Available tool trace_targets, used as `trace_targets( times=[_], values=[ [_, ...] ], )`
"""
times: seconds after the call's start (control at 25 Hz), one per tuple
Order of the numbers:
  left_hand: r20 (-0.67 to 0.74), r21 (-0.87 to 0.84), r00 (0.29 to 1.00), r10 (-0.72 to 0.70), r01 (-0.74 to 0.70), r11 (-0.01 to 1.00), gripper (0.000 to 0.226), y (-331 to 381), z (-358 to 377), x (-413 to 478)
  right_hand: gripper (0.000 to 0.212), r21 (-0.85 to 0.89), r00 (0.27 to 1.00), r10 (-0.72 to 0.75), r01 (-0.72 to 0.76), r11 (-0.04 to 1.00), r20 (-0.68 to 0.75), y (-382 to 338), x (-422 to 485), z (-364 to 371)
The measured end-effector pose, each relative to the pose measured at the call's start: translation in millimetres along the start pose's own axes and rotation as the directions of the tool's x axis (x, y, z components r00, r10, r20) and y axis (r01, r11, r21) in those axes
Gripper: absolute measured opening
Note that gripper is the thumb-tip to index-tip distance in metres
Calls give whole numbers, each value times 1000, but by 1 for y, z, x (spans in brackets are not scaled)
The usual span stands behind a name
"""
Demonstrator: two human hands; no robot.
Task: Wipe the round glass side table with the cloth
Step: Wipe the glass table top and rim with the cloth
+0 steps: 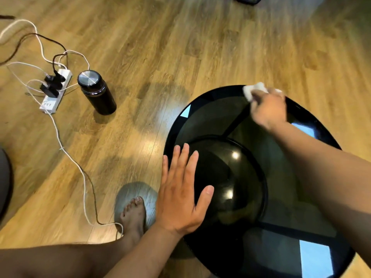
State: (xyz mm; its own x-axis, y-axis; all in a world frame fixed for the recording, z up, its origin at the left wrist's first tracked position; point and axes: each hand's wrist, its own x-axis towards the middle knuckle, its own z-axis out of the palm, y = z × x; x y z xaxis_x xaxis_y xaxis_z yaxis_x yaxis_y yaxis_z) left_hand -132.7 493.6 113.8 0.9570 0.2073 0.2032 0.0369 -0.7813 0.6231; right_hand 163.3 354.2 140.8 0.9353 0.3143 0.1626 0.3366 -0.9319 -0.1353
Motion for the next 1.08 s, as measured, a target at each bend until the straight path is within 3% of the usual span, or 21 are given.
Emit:
trace_targets(
  times=[0.12, 0.24, 0.36, 0.44, 0.52, 0.64, 0.72, 0.8, 0.88, 0.96, 1.08],
  values=[
    [-10, 23, 1000, -7, 7, 1000, 70, 2, -2, -1, 32, 80, 974, -220, 215, 973, 57, -78, -30, 4],
    [-59, -3, 998, -20, 20, 1000, 71, 6, -4, -2, 31, 323, 874, -476, 424, 846, 101, -130, -98, 0],
    [-79, -40, 997, -2, -2, 999, 72, 8, -5, -3, 13, 483, 660, -744, 619, 620, 110, -103, -174, -17],
    [-72, -22, 997, 14, -15, 1000, 71, 7, -5, -2, 20, 471, 603, -777, 641, 606, 180, -52, -195, -32],
    [-75, -21, 997, 19, -21, 1000, 69, 5, -4, -1, 27, 424, 712, -685, 578, 697, 154, 12, -180, -43],
    [-75, -60, 997, 4, -8, 998, 70, 4, -3, -1, 28, 176, 942, -318, 296, 939, 109, 79, -109, -46],
    [-79, -71, 997, -9, 4, 997, 70, 4, -3, -1, 38, 68, 994, -82, 78, 995, 65, 89, -52, -32],
    [-80, -59, 997, -17, 12, 998, 70, 4, -4, 0, 40, 90, 999, 38, -41, 995, 39, 58, -7, -12],
    [-82, -49, 997, -17, 13, 999, 69, 3, -2, 1, 39, 124, 1000, -9, 5, 992, 30, -2, 11, 5],
    [-81, -45, 996, -21, 17, 999, 69, 2, -1, 1, 36, 201, 982, -183, 170, 965, 45, -68, -11, 12],
    [-107, -72, 994, -17, 9, 997, 69, 4, -3, 0, 31, 419, 870, -486, 412, 809, 83, -127, -102, -4]
  ],
)
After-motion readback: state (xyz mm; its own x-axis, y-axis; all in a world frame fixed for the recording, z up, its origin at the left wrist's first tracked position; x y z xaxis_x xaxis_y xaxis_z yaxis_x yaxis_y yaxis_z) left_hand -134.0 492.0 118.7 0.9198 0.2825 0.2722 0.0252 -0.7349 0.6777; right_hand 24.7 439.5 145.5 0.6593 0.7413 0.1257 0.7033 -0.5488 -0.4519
